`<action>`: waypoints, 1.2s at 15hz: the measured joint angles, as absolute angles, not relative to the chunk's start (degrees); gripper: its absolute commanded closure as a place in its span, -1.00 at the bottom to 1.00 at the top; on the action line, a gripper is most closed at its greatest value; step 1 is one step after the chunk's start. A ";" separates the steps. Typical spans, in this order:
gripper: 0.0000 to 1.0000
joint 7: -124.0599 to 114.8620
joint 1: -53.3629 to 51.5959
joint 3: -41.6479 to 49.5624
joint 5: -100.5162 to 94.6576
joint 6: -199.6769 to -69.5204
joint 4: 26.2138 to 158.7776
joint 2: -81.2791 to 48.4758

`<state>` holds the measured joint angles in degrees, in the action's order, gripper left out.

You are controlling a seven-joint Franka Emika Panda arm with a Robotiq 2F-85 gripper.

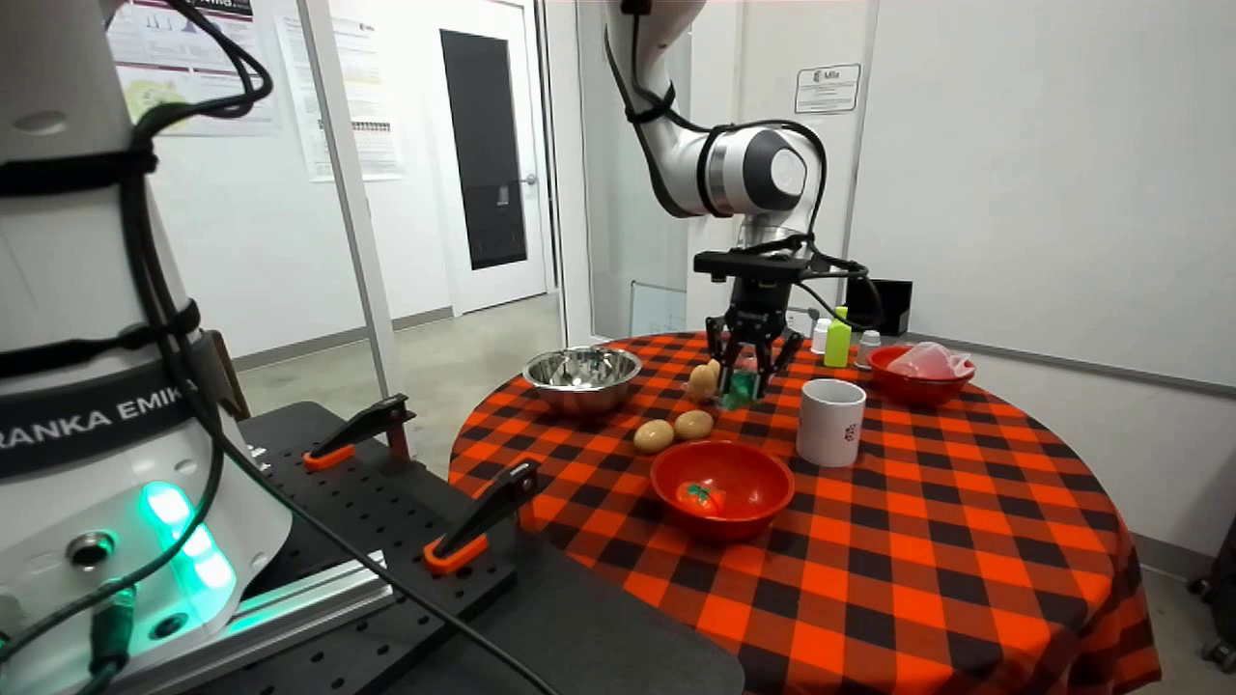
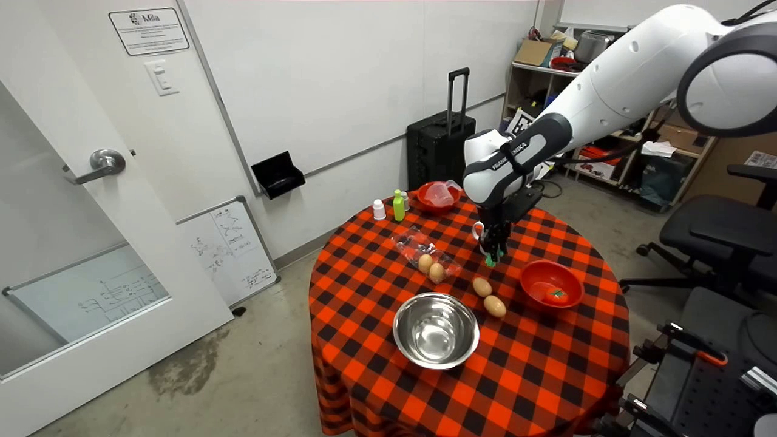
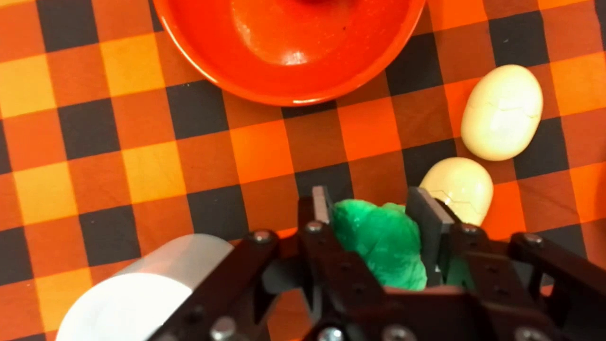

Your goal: Take the broccoli out of the bowl and put it on the table

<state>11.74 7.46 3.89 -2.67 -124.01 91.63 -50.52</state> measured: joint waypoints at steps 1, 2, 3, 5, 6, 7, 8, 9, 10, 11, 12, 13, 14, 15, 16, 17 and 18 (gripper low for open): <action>0.02 11.74 7.46 3.89 -2.67 -122.71 89.73 -51.88; 0.04 11.68 7.46 3.92 -2.67 -121.54 87.76 -53.31; 0.04 11.43 7.46 3.96 -2.67 -120.60 85.89 -54.69; 0.04 10.37 7.40 4.11 -2.79 -119.14 82.19 -57.40; -0.17 9.66 7.33 4.24 -2.80 -118.58 80.37 -58.72; -0.47 8.88 7.23 4.40 -2.84 -118.06 78.66 -59.93; -0.56 8.19 7.17 4.53 -2.84 -117.62 77.07 -61.02; -0.70 7.64 7.15 4.63 -2.84 -117.23 75.66 -61.92; -0.83 7.11 7.15 4.68 -2.84 -116.85 74.48 -62.58; -0.98 6.60 7.15 4.71 -2.84 -116.43 73.56 -62.99; -1.00 6.06 7.14 4.78 -2.84 -116.25 72.93 -63.14; -1.00 5.44 7.13 4.94 -2.84 -116.24 72.50 -63.12; -1.00 4.81 7.14 5.18 -2.82 -116.18 72.24 -62.96; -1.00 4.11 7.19 5.36 -2.82 -115.86 72.19 -62.67; -1.00 3.48 7.29 5.41 -2.78 -115.36 72.23 -62.29; -1.00 3.21 7.35 5.41 -2.68 -114.95 72.58 -61.68; -1.00 3.15 7.35 5.39 -2.64 -114.76 73.22 -60.93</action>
